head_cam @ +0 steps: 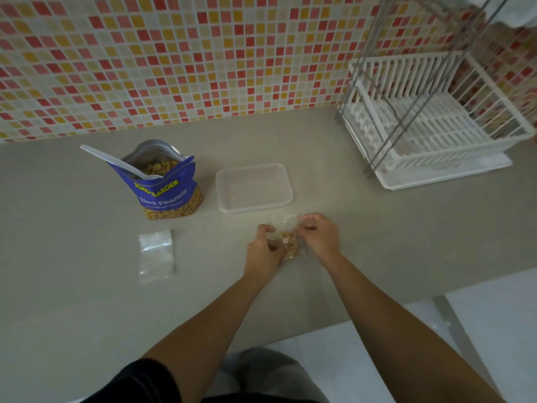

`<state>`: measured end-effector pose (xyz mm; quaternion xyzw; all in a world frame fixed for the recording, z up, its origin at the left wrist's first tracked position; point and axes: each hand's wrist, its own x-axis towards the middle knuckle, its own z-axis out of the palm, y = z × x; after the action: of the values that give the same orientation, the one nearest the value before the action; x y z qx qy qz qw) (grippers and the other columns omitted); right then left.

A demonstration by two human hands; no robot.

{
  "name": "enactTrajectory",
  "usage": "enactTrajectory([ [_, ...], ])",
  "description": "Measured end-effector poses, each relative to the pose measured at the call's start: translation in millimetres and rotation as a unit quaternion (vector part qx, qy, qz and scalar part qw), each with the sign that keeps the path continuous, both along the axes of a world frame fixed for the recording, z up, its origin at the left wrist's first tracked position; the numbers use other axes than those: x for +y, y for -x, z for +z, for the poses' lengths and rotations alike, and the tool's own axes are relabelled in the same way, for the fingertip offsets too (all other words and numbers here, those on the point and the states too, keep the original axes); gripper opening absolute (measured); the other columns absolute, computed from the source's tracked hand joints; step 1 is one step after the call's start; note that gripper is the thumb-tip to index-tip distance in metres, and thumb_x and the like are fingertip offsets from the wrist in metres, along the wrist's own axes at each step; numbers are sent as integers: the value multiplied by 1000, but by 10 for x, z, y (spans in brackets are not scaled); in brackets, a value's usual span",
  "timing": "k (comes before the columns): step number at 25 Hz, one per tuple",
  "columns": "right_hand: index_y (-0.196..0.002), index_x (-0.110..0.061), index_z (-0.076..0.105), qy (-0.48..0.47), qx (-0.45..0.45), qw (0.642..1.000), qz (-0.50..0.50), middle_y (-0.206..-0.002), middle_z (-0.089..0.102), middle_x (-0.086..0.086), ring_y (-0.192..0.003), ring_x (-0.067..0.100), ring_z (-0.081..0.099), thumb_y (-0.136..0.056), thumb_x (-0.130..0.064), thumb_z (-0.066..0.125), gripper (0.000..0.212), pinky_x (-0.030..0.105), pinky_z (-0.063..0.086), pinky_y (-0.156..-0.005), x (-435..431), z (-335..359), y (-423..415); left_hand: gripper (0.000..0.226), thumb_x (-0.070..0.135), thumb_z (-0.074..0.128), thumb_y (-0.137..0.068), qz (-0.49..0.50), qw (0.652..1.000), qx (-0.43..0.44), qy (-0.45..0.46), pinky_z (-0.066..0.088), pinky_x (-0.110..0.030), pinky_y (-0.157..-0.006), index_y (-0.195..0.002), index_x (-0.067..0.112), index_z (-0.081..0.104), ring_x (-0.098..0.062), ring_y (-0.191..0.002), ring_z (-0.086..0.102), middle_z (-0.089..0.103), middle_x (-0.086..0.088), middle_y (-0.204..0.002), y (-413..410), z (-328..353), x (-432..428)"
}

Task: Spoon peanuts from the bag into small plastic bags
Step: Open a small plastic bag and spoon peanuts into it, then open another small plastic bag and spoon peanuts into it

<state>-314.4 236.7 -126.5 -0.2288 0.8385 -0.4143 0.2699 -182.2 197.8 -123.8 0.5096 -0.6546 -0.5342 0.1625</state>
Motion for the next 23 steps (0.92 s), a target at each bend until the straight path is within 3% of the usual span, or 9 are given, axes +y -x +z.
enactTrajectory([
  [3, -90, -8, 70, -28, 44, 998, 25, -88, 72, 11, -82, 20, 66, -78, -9, 68, 12, 14, 41, -69, -10, -97, 3, 34, 13, 62, -82, -47, 994, -49, 87, 47, -28, -77, -116, 10, 57, -27, -86, 65, 71, -13, -89, 59, -33, 24],
  [6, -92, -6, 70, -33, 59, 997, 46, -91, 72, 11, -84, 22, 67, -81, -12, 67, 13, 15, 42, -71, -8, -109, 8, 35, 16, 61, -83, -79, 985, -93, 122, 46, -32, -81, -117, 10, 58, -31, -94, 63, 69, -17, -99, 87, -36, -2],
  [10, -92, -7, 69, -27, 116, 991, 55, -91, 71, 11, -81, 21, 66, -82, -14, 64, 13, 15, 40, -70, -9, -1, -13, 36, 22, 62, -83, -83, 984, -83, 131, 45, -26, -80, -118, 10, 59, -27, -88, 62, 66, -14, -99, -59, -25, -87],
  [14, -95, -8, 68, 35, 180, 977, 106, -93, 66, 13, -75, 18, 62, -86, -12, 58, 14, 12, 38, -70, -177, 145, -241, 33, 14, 61, -86, -68, 982, -50, 172, 42, -19, -77, -117, 5, 61, -24, -79, 64, 66, -14, -101, -388, 83, -302],
  [16, -95, -8, 67, 51, 196, 965, 166, -93, 65, 12, -76, 21, 62, -87, -13, 57, 14, 20, 45, -72, -276, 150, -542, 30, 9, 62, -84, -62, 973, -51, 216, 38, -15, -73, -114, 3, 63, -26, -75, 64, 68, -16, -97, -665, 137, -463],
  [19, -95, -5, 66, 65, 243, 927, 277, -91, 66, 15, -80, 32, 65, -85, -14, 53, 19, 33, 51, -74, -395, -11, -1109, 26, 6, 63, -82, -48, 959, -92, 264, 39, -20, -74, -108, 2, 66, -32, -74, 65, 67, -20, -91, -1176, 154, -717],
  [23, -119, 2, 56, 19, 254, 889, 381, -123, 59, 23, -115, 36, 56, -85, -33, 32, 54, 42, 43, -99, -518, -286, -1676, 26, 4, 63, -80, -38, 938, -162, 304, 45, -31, -79, -106, 3, 67, -35, -81, 63, 65, -20, -96, -1767, 121, -1020],
])
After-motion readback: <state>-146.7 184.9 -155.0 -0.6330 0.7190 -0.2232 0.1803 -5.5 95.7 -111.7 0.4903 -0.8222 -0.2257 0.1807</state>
